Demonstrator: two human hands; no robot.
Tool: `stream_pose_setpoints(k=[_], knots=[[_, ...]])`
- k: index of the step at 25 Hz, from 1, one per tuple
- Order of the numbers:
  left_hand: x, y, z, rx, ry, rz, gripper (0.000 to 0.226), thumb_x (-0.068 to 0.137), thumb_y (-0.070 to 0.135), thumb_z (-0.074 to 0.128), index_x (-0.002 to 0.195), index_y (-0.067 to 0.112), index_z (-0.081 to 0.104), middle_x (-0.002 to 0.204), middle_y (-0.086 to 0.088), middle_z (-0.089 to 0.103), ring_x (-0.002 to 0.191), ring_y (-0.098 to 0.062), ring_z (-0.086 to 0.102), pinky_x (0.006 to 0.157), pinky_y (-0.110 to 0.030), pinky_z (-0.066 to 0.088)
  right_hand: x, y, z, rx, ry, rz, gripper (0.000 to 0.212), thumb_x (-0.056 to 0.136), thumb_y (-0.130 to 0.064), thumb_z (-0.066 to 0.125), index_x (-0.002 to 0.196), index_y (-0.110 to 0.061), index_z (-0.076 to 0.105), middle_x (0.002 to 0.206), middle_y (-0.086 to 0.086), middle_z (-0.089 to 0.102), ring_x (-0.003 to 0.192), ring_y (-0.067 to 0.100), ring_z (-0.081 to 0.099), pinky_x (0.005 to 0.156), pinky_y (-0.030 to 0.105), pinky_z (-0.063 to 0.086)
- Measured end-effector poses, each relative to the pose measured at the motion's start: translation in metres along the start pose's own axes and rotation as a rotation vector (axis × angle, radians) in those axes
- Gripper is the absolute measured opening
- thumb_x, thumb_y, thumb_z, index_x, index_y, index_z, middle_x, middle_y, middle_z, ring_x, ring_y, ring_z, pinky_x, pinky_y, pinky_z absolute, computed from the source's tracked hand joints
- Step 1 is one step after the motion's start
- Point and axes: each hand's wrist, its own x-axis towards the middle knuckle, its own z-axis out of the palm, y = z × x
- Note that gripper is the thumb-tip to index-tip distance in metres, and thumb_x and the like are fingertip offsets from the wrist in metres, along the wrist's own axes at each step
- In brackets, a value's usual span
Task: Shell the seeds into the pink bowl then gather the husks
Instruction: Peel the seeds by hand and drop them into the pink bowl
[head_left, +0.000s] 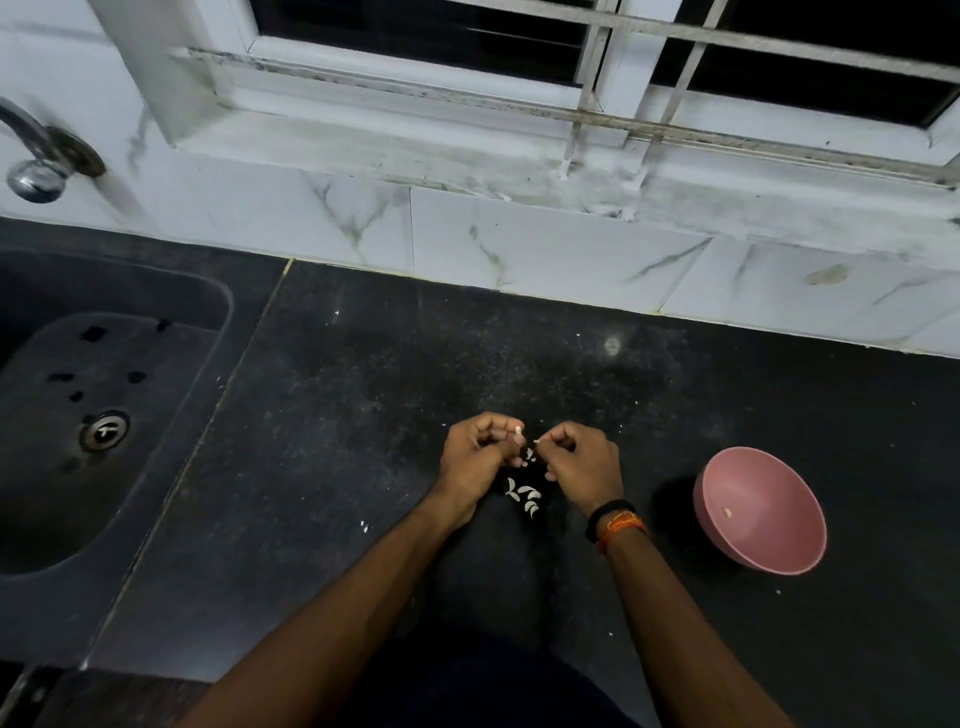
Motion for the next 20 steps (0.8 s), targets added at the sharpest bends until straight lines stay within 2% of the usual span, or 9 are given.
stream_pose_setpoints(k=[2, 5, 7, 10, 14, 20], knots=[[0.001, 0.001, -0.001, 0.011, -0.003, -0.008, 0.016, 0.086, -0.010, 0.066, 0.100, -0.003, 0.071, 0.084, -0.016, 0.068, 0.068, -0.016, 0.066, 0.072, -0.033, 0.057, 0.001, 0.002, -0.002, -0.084, 0.021, -0.013, 0.011, 0.079, -0.024, 0.075, 0.069, -0.023, 0.071, 0.066, -0.007, 0.070, 0.069, 0.013, 0.070, 0.069, 0.036, 0.061], [0.000, -0.001, 0.002, 0.077, -0.006, -0.020, 0.016, 0.089, -0.006, 0.067, 0.100, 0.001, 0.074, 0.083, -0.010, 0.072, 0.070, -0.013, 0.068, 0.073, -0.032, 0.059, -0.001, -0.004, -0.006, -0.161, 0.002, -0.038, 0.009, 0.080, -0.022, 0.077, 0.073, -0.025, 0.072, 0.072, -0.009, 0.071, 0.074, 0.009, 0.068, 0.072, 0.029, 0.054], [0.001, -0.003, 0.003, 0.141, -0.019, -0.020, 0.014, 0.089, 0.000, 0.070, 0.098, 0.007, 0.077, 0.086, -0.008, 0.076, 0.075, -0.018, 0.071, 0.077, -0.037, 0.060, -0.001, -0.008, -0.009, -0.184, -0.010, -0.074, 0.009, 0.083, -0.018, 0.074, 0.080, -0.026, 0.077, 0.079, -0.010, 0.073, 0.080, 0.007, 0.068, 0.075, 0.025, 0.051], [0.001, -0.001, 0.002, 0.285, -0.058, 0.003, 0.013, 0.091, 0.009, 0.072, 0.098, 0.017, 0.079, 0.089, 0.002, 0.078, 0.084, -0.024, 0.075, 0.081, -0.039, 0.062, -0.001, -0.007, -0.011, -0.186, -0.022, -0.111, 0.009, 0.087, -0.024, 0.071, 0.083, -0.026, 0.079, 0.078, -0.010, 0.074, 0.080, 0.007, 0.069, 0.078, 0.029, 0.055], [-0.001, 0.006, 0.004, 0.370, -0.067, 0.053, 0.016, 0.091, 0.007, 0.070, 0.100, 0.017, 0.079, 0.089, 0.006, 0.078, 0.082, -0.014, 0.075, 0.078, -0.033, 0.062, -0.002, -0.005, -0.013, -0.166, -0.026, -0.148, 0.004, 0.085, -0.026, 0.076, 0.082, -0.026, 0.076, 0.079, -0.012, 0.073, 0.080, 0.004, 0.068, 0.078, 0.030, 0.058], [0.002, 0.011, 0.007, 0.474, -0.122, 0.119, 0.018, 0.092, 0.012, 0.069, 0.100, 0.024, 0.080, 0.090, 0.012, 0.078, 0.081, -0.009, 0.074, 0.083, -0.036, 0.061, -0.006, -0.004, -0.019, -0.175, -0.025, -0.231, 0.009, 0.090, -0.022, 0.070, 0.089, -0.024, 0.078, 0.086, -0.010, 0.075, 0.082, 0.005, 0.069, 0.078, 0.027, 0.056]])
